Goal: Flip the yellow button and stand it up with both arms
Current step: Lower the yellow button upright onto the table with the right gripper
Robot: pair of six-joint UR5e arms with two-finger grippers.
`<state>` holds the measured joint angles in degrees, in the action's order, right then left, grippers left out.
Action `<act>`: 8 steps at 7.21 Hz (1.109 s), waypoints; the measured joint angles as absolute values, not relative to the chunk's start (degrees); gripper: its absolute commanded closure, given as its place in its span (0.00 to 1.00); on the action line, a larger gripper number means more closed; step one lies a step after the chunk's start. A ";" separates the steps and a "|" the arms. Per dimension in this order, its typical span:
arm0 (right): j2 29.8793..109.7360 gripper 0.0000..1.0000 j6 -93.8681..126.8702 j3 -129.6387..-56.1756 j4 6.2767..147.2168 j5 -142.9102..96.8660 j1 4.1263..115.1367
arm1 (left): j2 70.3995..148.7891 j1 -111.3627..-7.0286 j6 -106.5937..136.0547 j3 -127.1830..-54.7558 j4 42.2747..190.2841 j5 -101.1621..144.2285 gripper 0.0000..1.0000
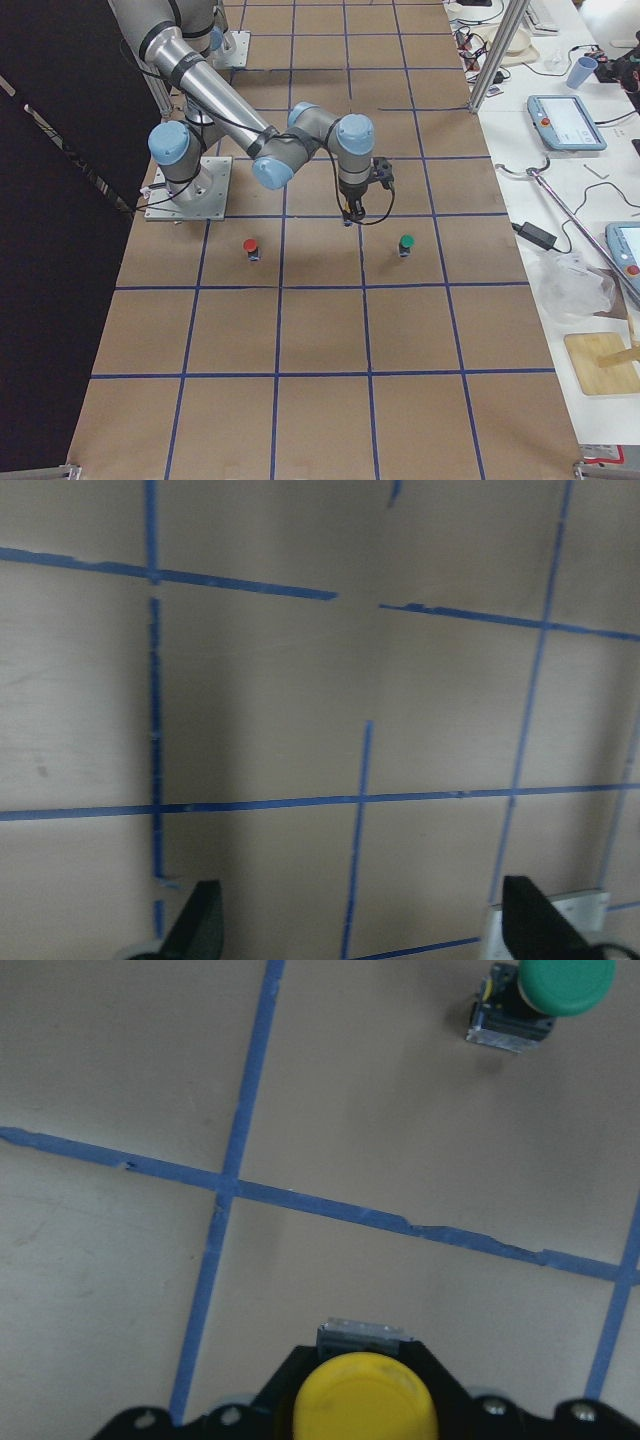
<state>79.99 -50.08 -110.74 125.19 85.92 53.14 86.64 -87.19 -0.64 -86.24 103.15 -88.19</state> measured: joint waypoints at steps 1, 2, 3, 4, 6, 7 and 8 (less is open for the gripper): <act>79.51 0.83 -50.78 -113.05 130.04 85.70 52.03 | 86.51 -88.89 -0.08 -86.11 101.81 -92.48 0.01; 78.45 0.84 -50.82 -114.19 132.43 85.40 51.35 | 86.90 -90.09 -0.01 -86.08 99.46 -94.47 0.01; 77.22 0.84 -50.65 -114.66 133.45 85.03 50.44 | 87.49 -90.68 -0.13 -85.96 97.37 -95.07 0.01; 76.24 0.84 -50.55 -114.88 133.75 84.61 49.27 | 87.78 -90.81 -0.71 -85.67 96.44 -94.78 0.01; 75.36 0.84 -50.59 -115.35 133.78 83.77 47.95 | 88.23 -90.27 -3.51 -84.42 95.83 -91.25 0.01; 75.35 0.84 -50.61 -116.04 133.79 83.58 47.80 | 88.89 -90.15 -5.68 -83.33 95.68 -90.23 0.01; 75.51 0.83 -50.62 -116.67 133.81 83.50 47.76 | 89.78 -90.12 -7.53 -81.84 95.70 -89.89 0.01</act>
